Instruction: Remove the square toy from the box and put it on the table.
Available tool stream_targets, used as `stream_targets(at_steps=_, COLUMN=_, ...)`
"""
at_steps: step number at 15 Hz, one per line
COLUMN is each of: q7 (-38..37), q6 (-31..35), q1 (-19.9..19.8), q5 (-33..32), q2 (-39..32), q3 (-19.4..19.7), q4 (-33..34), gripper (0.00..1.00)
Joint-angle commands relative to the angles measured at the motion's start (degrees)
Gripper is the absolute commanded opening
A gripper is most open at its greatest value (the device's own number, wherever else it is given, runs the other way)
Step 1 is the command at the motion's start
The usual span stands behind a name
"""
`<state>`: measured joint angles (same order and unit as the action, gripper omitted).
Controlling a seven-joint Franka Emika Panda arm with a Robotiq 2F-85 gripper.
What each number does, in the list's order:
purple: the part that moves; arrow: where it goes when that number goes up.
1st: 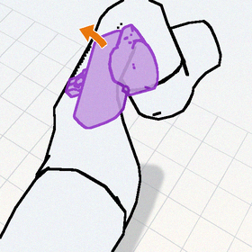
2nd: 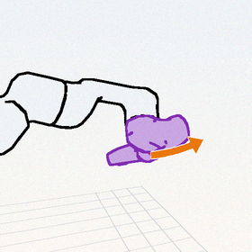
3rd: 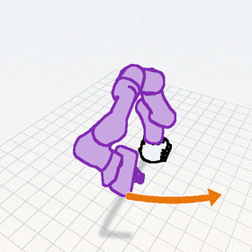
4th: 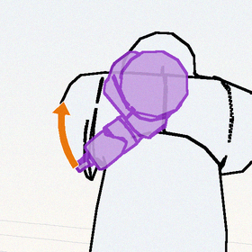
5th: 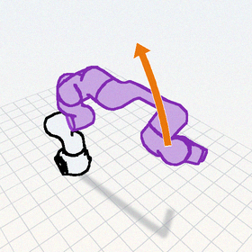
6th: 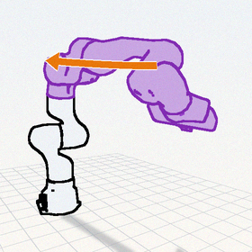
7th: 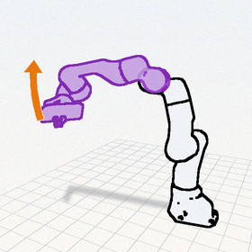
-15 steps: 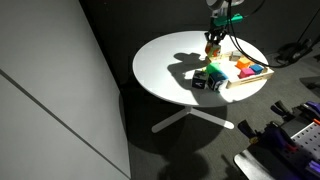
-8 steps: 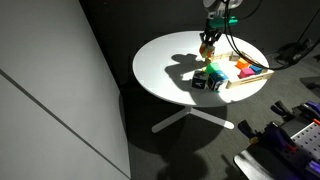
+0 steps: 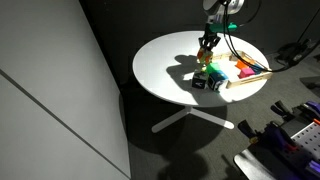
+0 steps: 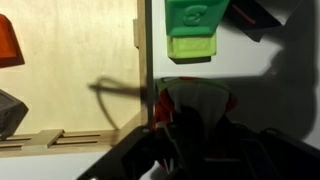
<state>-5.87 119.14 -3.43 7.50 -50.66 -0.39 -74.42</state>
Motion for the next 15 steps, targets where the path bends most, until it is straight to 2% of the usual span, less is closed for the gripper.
stream_targets(at_steps=1, q7=1.8, q6=-1.4, q1=-1.3, q5=1.6, q2=0.9, q3=-0.7, q4=-0.8, gripper=0.66)
stream_targets(at_steps=5, q7=1.4, q6=-1.3, q1=-1.4, q5=1.7, q2=2.2, q3=-0.5, q4=-2.3, gripper=0.99)
stream_targets(at_steps=12, q7=1.8, q6=-0.5, q1=-1.4, q5=1.8, q2=4.6, q3=-0.6, q4=-4.5, gripper=1.00)
stream_targets(at_steps=15, q7=0.4, q6=-3.6, q1=-0.8, q5=0.8, q2=5.9, q3=0.2, q4=-5.4, gripper=1.00)
